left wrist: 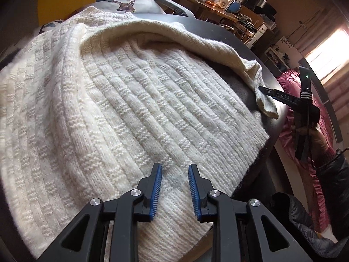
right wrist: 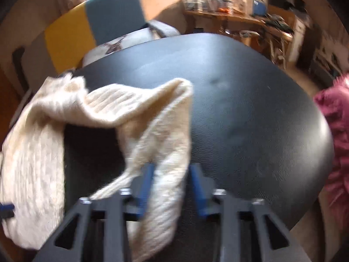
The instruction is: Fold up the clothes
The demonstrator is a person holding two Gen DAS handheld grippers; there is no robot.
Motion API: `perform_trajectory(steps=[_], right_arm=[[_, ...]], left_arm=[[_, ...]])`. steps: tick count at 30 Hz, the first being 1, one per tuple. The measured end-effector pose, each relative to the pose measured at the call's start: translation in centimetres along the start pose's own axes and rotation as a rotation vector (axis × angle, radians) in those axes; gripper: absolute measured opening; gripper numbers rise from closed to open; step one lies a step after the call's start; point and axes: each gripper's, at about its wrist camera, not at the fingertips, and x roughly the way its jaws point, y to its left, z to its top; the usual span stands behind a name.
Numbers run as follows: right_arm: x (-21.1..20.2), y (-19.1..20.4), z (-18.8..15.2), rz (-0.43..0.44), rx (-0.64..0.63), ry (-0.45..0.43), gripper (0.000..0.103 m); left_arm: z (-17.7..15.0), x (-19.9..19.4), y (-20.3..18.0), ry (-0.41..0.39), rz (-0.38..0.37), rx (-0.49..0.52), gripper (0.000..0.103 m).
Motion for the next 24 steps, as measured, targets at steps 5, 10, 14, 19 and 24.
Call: perform_trajectory(steps=[5,10,14,19,24], right_arm=[[-1.9,3.4,0.4,0.001,-0.205,0.002,0.01],[-2.3,-2.0,3.7,0.041,-0.05,-0.01,0.01],[-2.6,-6.4,6.3,0.071,0.081,-0.02,0.01],[-2.1,-11.3,9.3,0.066,0.208,-0.013,0.01],[0.3,-12.5,10.6,-0.042,0.219,-0.025,0.02]], left_arm=[[2.4,-0.1,-1.6,-0.024,0.003,0.047,0.027],[5.2,0.7,-2.3,-0.025,0.0,0.071,0.029],[7.5,2.2,-2.4,-0.005,-0.006,0.065,0.031],[9.6,4.3,-2.7,0.015,-0.008,0.055,0.031],[11.1,4.8,-2.1,0.006,0.009,0.05,0.031]])
